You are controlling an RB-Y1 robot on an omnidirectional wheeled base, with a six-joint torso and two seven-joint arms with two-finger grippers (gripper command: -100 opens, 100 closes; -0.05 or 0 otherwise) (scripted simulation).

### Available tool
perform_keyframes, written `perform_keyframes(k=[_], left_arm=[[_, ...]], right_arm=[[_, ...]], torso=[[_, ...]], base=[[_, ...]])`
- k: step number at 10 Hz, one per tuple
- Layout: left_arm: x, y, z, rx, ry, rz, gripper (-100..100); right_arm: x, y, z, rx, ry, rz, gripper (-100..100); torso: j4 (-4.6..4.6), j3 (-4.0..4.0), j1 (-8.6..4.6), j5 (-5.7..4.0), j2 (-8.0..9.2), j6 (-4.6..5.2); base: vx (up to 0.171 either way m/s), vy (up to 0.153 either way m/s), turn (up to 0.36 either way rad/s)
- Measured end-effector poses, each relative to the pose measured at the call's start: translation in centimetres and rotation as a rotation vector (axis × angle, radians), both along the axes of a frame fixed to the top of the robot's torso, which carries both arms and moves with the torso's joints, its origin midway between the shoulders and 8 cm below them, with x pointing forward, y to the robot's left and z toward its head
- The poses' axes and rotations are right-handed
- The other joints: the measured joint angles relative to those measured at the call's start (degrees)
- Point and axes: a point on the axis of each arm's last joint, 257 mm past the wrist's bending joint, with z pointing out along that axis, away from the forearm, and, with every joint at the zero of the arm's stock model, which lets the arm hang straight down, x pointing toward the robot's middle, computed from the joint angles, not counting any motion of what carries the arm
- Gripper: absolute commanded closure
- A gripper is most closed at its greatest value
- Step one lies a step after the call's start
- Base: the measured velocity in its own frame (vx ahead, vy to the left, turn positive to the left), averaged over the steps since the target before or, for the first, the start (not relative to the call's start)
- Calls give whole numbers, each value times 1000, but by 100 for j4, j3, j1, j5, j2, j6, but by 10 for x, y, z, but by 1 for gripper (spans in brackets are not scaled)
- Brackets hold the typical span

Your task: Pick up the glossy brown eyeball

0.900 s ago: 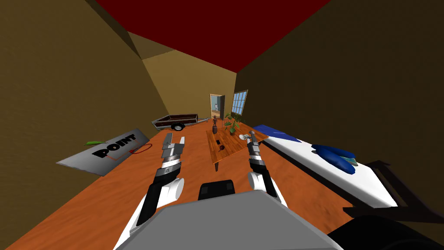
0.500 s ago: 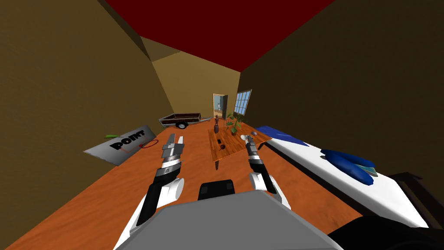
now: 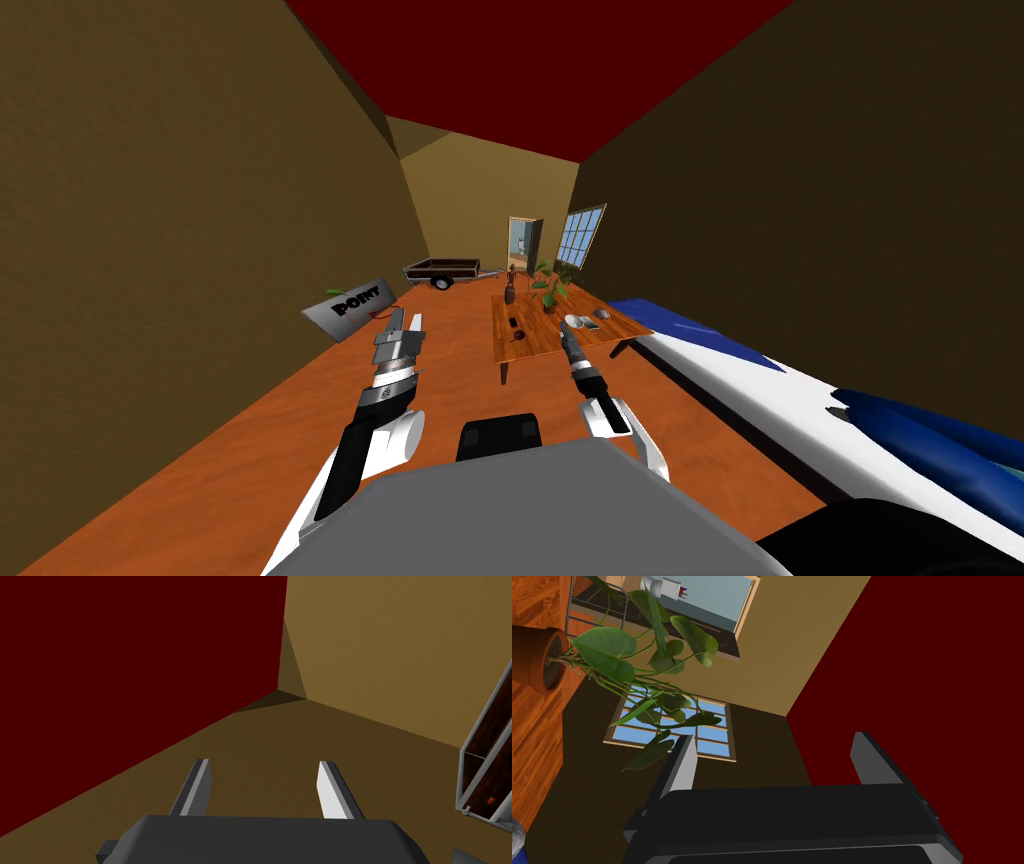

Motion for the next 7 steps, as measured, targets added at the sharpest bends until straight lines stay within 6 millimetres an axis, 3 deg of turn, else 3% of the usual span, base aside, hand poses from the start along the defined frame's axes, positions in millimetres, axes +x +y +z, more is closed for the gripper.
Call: perform_keyframes(k=[7], left_arm=[[0, 0, 0, 0, 0, 0, 0]], right_arm=[[4, -17, -97, -110, 244, 5, -100]], torso=[[-7, -19, 18, 4, -35, 5]], base=[[-52, -53, 222]])
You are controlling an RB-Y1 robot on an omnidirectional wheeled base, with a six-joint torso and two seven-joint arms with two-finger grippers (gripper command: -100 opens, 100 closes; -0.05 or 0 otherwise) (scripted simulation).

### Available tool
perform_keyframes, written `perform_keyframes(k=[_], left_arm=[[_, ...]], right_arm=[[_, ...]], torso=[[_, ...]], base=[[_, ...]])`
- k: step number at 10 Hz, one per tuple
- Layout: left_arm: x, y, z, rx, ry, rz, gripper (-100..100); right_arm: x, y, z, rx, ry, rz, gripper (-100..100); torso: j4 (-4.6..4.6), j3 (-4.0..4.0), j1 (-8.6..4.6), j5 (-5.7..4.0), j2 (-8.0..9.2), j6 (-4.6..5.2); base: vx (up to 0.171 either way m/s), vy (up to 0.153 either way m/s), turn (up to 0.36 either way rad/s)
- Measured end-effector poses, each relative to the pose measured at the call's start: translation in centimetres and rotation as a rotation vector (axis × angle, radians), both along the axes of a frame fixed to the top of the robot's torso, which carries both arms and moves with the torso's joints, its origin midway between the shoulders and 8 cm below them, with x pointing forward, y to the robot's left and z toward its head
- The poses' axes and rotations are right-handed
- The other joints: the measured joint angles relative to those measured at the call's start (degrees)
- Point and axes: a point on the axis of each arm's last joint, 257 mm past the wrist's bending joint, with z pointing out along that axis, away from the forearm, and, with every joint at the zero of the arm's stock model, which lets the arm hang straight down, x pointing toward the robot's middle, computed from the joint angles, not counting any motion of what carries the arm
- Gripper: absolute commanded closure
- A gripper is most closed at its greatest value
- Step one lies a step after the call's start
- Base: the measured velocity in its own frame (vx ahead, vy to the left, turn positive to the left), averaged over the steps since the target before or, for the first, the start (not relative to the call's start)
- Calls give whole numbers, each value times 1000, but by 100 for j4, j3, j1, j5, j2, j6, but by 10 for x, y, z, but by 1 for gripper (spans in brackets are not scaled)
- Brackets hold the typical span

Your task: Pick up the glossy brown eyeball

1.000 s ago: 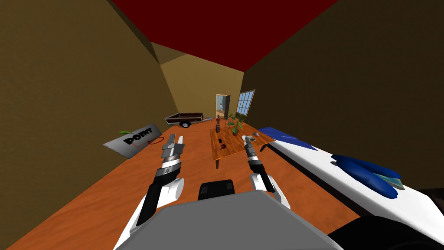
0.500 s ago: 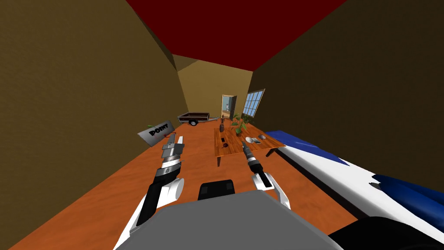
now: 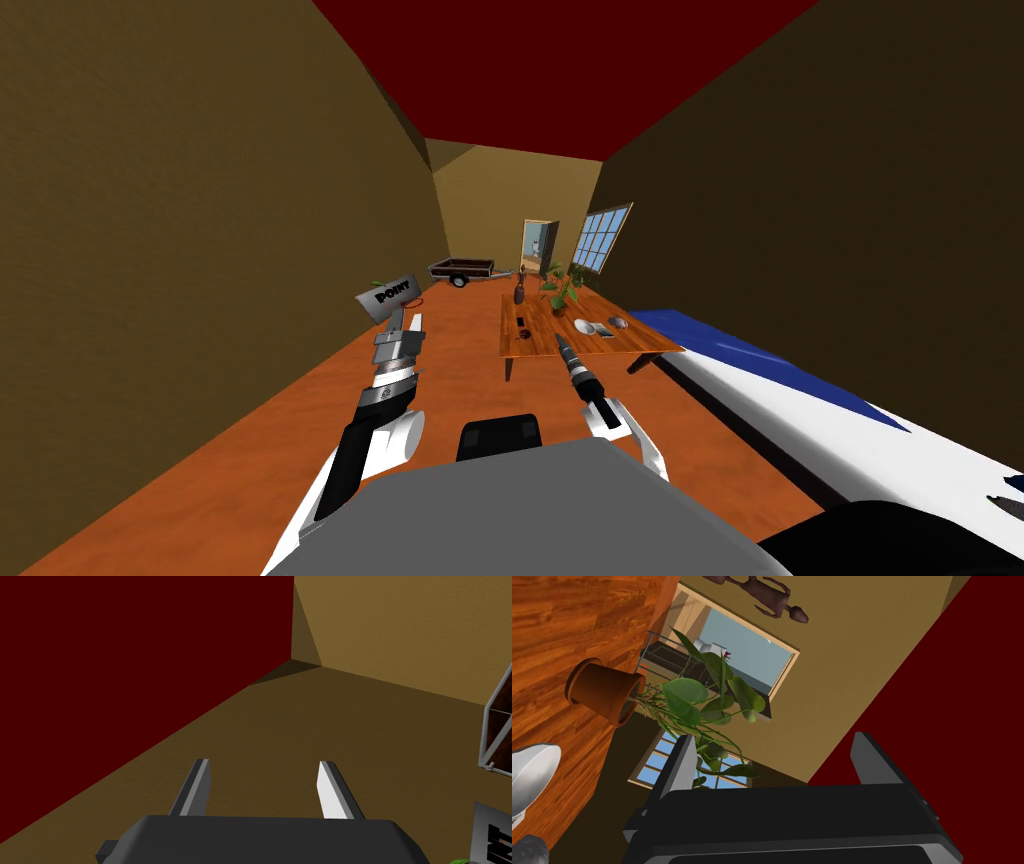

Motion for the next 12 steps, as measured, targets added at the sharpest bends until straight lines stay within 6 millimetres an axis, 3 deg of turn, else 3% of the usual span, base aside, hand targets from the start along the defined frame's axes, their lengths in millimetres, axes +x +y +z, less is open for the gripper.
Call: perform_keyframes(k=[3, 7, 12], left_arm=[[0, 0, 0, 0, 0, 0, 0], [0, 0, 0, 0, 0, 0, 0], [0, 0, 0, 0, 0, 0, 0]], right_arm=[[-2, -17, -44, -70, 113, -7, -100], [-21, -43, -108, -168, 274, -30, -100], [-51, -88, -169, -303, 461, -65, -100]], torso=[[-1, -1, -1, 0, -1, -4], [-1, -4, 2, 0, -7, -4], [-3, -8, 5, 1, -14, 4]], base=[[-50, -42, 212], [-43, -34, 244], [-33, -17, 271]])
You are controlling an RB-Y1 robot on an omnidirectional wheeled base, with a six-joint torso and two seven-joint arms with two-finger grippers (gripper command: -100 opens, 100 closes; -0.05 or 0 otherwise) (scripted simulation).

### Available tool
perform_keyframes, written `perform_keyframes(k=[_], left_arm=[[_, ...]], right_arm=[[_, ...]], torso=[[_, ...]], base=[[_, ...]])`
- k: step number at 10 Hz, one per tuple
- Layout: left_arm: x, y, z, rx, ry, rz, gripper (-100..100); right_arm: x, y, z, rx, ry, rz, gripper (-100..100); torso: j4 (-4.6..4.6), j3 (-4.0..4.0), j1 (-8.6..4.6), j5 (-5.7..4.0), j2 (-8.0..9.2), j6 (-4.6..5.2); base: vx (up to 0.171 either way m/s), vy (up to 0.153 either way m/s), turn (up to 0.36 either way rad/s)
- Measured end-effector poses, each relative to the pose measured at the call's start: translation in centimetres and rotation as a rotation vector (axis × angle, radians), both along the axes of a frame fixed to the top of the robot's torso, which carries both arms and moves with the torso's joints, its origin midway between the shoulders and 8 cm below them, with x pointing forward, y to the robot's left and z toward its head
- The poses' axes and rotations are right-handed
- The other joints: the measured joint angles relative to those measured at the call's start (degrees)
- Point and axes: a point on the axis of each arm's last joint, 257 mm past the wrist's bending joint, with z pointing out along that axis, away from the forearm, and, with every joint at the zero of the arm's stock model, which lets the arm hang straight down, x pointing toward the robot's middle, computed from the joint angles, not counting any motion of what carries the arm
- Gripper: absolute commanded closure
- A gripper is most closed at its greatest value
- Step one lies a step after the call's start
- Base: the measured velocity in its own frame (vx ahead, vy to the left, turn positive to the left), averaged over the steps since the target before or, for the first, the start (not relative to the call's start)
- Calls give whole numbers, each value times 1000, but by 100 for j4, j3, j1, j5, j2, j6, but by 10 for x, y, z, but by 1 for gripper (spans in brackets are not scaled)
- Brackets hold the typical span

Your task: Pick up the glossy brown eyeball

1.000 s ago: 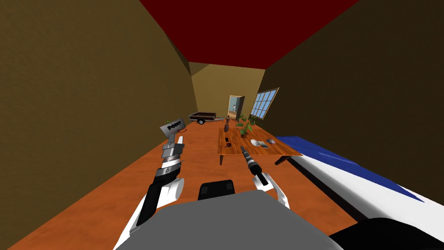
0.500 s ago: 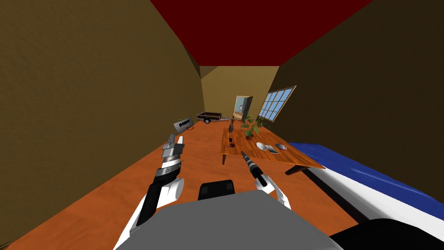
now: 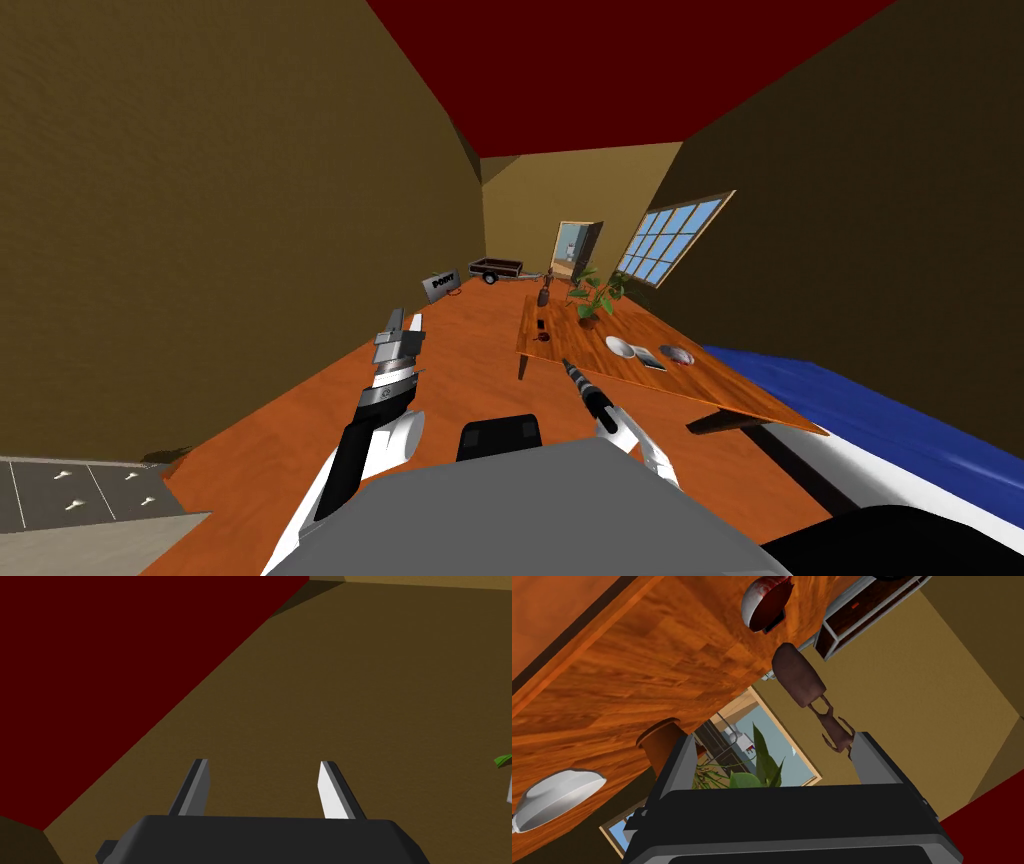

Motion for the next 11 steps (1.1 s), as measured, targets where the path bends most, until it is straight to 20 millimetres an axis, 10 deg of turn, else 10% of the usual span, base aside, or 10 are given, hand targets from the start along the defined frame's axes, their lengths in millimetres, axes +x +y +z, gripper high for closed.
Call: perform_keyframes(k=[11], left_arm=[[0, 0, 0, 0, 0, 0, 0]], right_arm=[[-114, -107, -104, -395, 436, -38, -100]], torso=[[-5, -15, 6, 1, -28, -3]], base=[[15, -10, 222]])
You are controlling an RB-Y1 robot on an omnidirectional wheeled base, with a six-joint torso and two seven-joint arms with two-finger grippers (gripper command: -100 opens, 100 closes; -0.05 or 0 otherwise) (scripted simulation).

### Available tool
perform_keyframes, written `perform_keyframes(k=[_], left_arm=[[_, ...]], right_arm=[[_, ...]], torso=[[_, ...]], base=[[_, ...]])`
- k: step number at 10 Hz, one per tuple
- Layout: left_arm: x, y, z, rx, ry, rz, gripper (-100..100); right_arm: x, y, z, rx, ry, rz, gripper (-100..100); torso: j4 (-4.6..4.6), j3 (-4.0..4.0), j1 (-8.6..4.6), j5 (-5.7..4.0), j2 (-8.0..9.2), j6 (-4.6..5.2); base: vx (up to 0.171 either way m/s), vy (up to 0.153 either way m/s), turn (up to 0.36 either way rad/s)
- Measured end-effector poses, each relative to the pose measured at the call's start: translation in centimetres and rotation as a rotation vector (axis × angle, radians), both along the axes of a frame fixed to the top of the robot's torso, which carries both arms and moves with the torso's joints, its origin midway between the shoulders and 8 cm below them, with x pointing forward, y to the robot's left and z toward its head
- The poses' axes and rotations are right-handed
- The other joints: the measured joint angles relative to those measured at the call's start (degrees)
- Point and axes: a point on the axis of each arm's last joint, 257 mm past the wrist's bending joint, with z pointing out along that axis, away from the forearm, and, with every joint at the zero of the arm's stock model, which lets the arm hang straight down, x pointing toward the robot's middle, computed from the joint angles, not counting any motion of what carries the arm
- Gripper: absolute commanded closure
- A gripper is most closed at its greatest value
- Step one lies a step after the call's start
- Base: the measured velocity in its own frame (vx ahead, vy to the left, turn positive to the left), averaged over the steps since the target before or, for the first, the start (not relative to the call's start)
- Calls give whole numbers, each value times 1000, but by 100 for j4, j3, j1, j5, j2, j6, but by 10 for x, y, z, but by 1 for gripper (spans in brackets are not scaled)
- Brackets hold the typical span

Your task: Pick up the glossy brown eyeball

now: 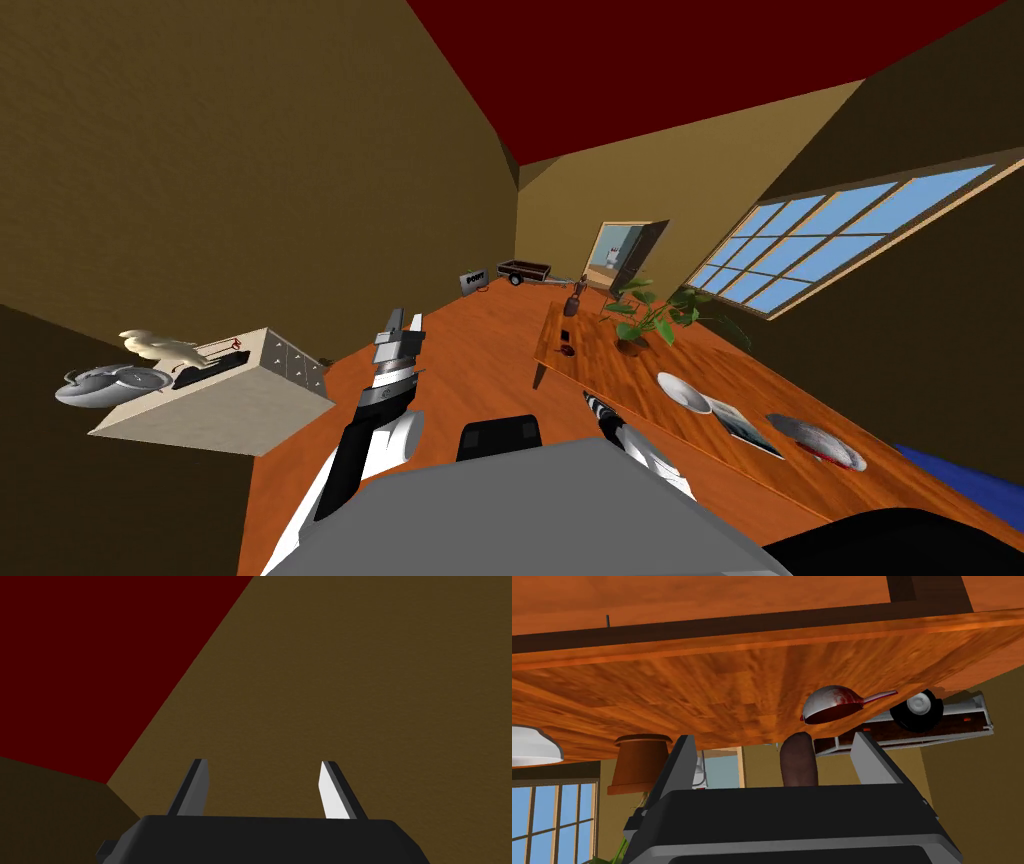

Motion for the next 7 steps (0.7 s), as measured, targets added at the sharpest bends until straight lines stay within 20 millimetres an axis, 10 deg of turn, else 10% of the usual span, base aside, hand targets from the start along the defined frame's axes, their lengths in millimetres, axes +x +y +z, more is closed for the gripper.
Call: perform_keyframes(k=[7], left_arm=[[0, 0, 0, 0, 0, 0, 0]], right_arm=[[-87, -73, -26, -292, 308, 41, -100]], torso=[[-7, -15, -4, -1, -25, 7]], base=[[88, -22, 246]])
